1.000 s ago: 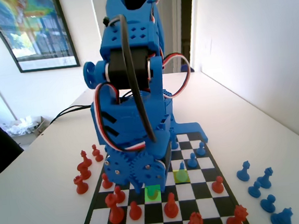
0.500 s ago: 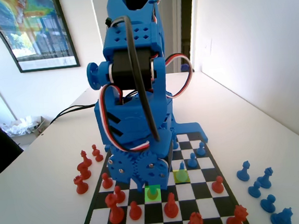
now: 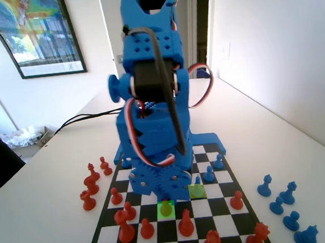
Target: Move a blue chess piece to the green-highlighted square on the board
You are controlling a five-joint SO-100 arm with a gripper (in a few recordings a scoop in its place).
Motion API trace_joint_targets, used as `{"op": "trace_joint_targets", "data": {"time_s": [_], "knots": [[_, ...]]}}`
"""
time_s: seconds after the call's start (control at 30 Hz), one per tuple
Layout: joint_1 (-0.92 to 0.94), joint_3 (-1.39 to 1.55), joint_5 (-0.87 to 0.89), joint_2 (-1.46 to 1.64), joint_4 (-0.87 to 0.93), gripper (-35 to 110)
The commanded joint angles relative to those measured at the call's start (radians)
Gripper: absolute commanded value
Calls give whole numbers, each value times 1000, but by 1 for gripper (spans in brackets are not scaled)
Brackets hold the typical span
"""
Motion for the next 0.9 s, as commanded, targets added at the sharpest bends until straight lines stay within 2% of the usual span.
{"op": "trace_joint_targets", "data": {"time_s": [0.0,0.87], "knots": [[28,-15,-11,107,6,8],[67,-138,-25,98,67,9]]}}
